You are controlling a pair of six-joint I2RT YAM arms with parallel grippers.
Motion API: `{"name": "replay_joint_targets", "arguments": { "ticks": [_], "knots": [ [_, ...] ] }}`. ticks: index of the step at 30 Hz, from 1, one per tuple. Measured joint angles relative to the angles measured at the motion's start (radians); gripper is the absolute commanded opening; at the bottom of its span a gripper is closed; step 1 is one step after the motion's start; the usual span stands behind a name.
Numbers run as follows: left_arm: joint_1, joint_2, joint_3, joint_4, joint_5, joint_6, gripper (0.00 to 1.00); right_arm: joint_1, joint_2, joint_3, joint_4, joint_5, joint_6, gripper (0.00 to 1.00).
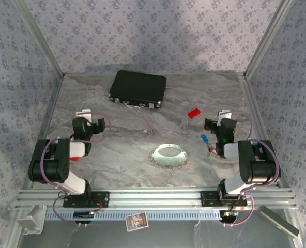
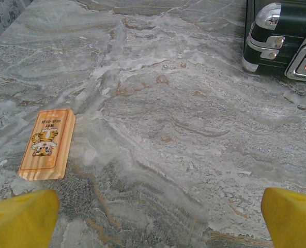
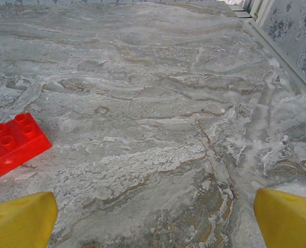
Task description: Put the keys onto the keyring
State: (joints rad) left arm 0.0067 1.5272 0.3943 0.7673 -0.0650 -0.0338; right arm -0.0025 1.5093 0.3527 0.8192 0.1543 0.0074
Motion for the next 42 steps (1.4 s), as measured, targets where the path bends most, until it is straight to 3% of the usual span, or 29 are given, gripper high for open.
{"name": "replay_joint_targets", "arguments": {
  "ticks": [16,25,35,38,42],
  "knots": [
    [0.006,-0.009,0.0,-0.011,0.013,0.0,1.0,-0.003,-0.016,0.012,-0.04,0.006,0.0,0.96],
    [0.003,-0.312,0.064,-0.212,0.014,-0.019,1.0,0.019,-0.368,0.177,-0.426,0.01,0.125,0.93],
    [-0.038,-0.443,0.13,-0.465,0.112,-0.187,0.97,0.116,-0.435,0.273,-0.968,-0.077,0.446,0.76],
    [-0.083,-0.46,0.135,-0.518,0.153,-0.237,0.96,0.203,-0.435,0.278,-1.106,-0.128,0.497,0.73],
    [-0.191,-0.469,0.135,-0.566,0.174,-0.292,0.96,0.355,-0.434,0.282,-1.247,-0.179,0.536,0.56]
  ]
}}
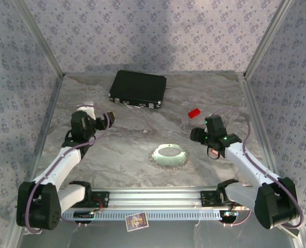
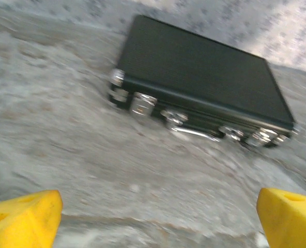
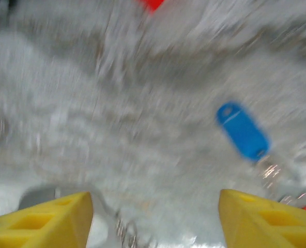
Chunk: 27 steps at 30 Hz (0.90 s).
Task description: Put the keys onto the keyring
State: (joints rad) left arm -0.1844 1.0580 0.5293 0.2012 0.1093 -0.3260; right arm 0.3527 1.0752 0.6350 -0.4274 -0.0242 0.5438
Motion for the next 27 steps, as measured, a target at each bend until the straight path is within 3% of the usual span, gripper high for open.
{"name": "replay_joint_targets", "arguments": {
  "ticks": [7,12,16,27],
  "knots": [
    [-0.258,0.035,-0.029,0.025,-0.021,-0.105,0.95,0.129,0.106,0.075,-0.115,-0.04,0.0,0.48],
    [-0.373,0.116,-0.047,0.041,-0.054,-0.145,0.95,0.167,0.234,0.14,-0.118,-0.045,-0.006,0.41],
    [-0.392,0.145,-0.048,0.055,-0.073,-0.161,0.95,0.18,0.327,0.171,-0.113,-0.045,0.001,0.3],
    [-0.392,0.148,-0.048,0.087,-0.099,-0.166,0.95,0.216,0.429,0.212,-0.159,0.022,0.019,0.28]
  ]
}}
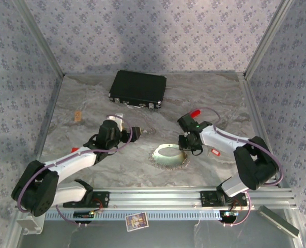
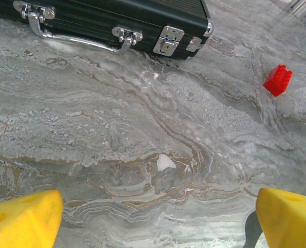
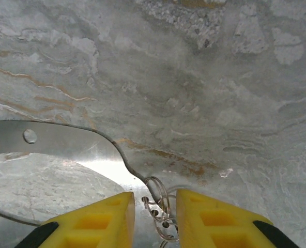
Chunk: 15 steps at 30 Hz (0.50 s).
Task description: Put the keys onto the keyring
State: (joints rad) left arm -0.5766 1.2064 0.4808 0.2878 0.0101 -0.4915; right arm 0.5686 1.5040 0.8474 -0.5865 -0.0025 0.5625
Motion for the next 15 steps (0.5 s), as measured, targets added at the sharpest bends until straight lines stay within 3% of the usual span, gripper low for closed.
{"name": "replay_joint_targets", "arguments": {
  "ticks": [15],
  "knots": [
    [0.0,0.0,0.0,0.001,0.0,0.0,0.96,0.034,0.037,0.03,-0.013,0.01,0.021,0.0]
  ]
}}
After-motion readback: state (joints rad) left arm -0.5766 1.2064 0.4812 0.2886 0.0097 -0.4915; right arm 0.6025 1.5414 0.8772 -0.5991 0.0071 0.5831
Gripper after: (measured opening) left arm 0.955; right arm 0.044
